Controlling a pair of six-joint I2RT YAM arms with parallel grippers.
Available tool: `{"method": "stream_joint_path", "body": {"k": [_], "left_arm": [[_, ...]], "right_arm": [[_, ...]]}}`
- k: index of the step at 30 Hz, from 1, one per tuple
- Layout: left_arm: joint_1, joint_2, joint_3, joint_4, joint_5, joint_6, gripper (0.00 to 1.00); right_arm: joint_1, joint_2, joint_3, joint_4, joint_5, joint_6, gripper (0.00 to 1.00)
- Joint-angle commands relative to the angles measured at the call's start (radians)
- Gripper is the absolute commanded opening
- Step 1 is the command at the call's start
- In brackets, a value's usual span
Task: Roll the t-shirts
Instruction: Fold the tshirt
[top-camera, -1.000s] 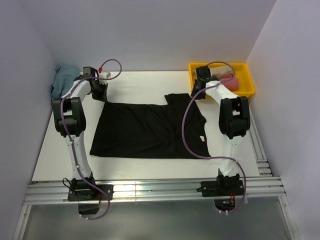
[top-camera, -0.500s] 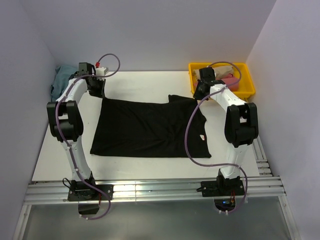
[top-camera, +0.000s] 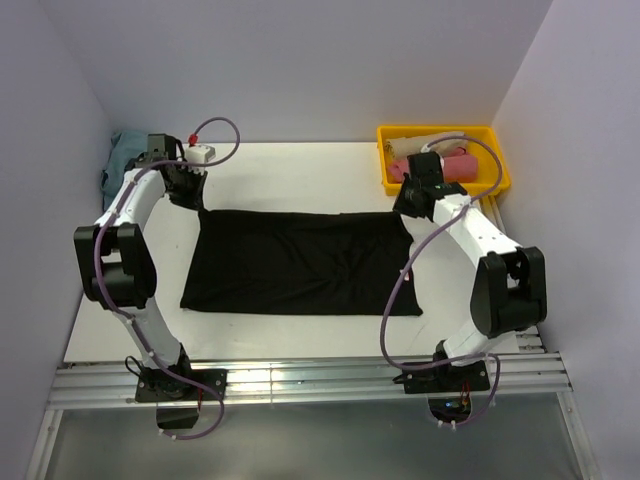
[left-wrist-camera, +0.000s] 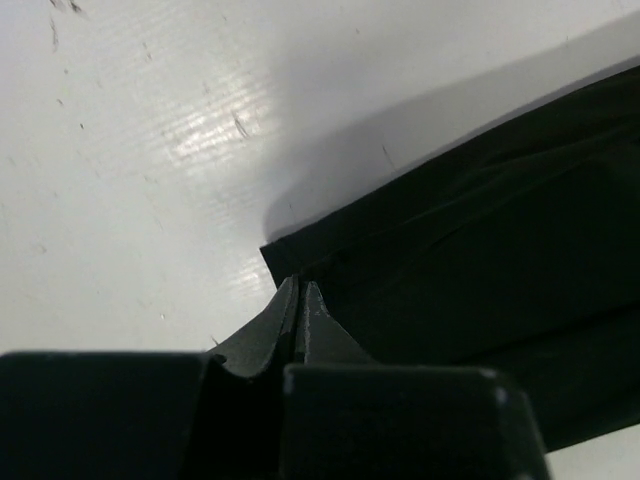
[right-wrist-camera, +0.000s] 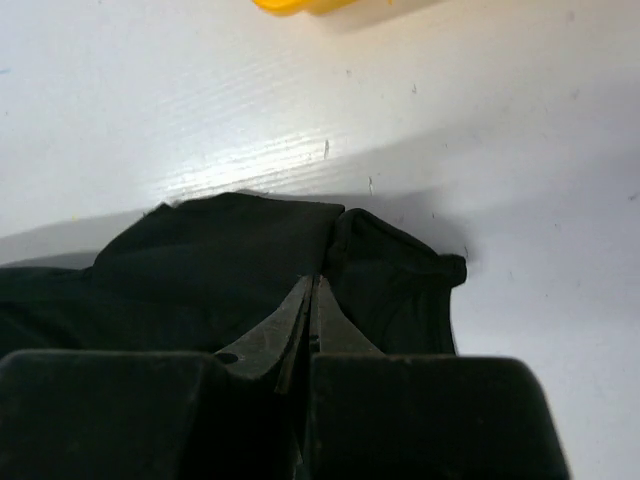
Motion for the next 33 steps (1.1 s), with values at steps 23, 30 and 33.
{"method": "stream_joint_path", "body": {"k": [23, 30, 33], "left_arm": [[0.022, -0.205, -0.26, -0.039, 0.015, 0.09, 0.0], [0.036, -0.207, -0.22, -0.053, 0.015, 0.086, 0.0], [0.036, -0.199, -0.198, -0.064, 0.017, 0.086, 0.0]], "right_arm": [[0.04, -0.299, -0.371, 0.01, 0.049, 0.076, 0.0], [0.041, -0.317, -0.371, -0.005, 0.051, 0.09, 0.0], [0.041, -0.32, -0.336, -0.025, 0.048, 0.088, 0.0]]}}
